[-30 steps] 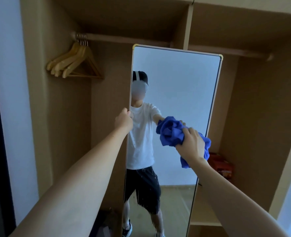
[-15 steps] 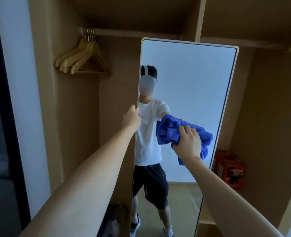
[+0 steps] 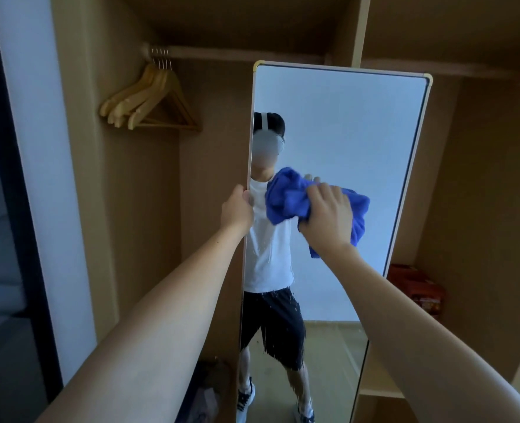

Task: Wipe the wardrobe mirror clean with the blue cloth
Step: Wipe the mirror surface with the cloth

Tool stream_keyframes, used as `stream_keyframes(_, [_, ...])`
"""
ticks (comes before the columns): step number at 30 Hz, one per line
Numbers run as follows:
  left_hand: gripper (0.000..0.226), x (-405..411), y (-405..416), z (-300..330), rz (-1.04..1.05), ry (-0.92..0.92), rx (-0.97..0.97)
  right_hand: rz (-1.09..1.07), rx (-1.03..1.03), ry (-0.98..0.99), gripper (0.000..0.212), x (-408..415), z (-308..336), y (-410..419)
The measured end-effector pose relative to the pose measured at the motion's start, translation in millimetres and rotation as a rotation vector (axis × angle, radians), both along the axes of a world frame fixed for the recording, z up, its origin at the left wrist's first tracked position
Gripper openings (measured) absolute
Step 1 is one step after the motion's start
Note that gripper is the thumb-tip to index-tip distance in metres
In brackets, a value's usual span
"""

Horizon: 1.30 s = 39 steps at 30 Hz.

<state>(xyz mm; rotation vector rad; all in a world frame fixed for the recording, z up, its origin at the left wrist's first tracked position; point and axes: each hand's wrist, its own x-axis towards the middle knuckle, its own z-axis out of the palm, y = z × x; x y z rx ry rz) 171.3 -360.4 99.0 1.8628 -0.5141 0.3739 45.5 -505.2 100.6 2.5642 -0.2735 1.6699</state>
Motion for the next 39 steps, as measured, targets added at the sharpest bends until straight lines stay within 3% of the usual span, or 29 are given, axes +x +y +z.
stream_keyframes(6, [0.032,5,0,1,0.030,0.008,0.034,-0.002,0.039,0.088,0.028,11,-65,2])
stream_keyframes(11, [0.032,1,0,0,0.007,0.025,0.004,0.014,0.136,0.232,0.026,3,-57,6])
stream_keyframes(13, [0.031,1,1,0,-0.018,0.025,-0.015,0.055,0.250,0.108,0.027,-2,-43,11])
stream_keyframes(17, [0.025,-1,3,2,-0.042,0.032,-0.017,0.190,0.467,-0.182,0.051,-8,-3,20])
stream_keyframes(19, [0.028,1,4,2,-0.057,0.034,-0.005,0.185,0.370,-0.196,0.046,-1,6,20])
stream_keyframes(23, [0.029,5,5,0,-0.042,0.025,-0.003,0.034,0.021,0.024,0.029,20,-22,19])
stream_keyframes(29, [0.033,5,4,0,-0.019,0.013,0.050,-0.040,-0.142,0.203,0.028,19,-81,19])
stream_keyframes(32, [0.033,3,3,1,-0.011,0.019,0.052,-0.006,-0.057,0.317,0.028,12,-80,19])
stream_keyframes(35, [0.033,2,5,1,-0.026,0.026,0.039,0.059,0.139,0.188,0.028,7,-54,22])
stream_keyframes(39, [0.028,-1,6,2,-0.041,-0.006,0.044,0.103,0.265,-0.154,0.049,4,-11,22])
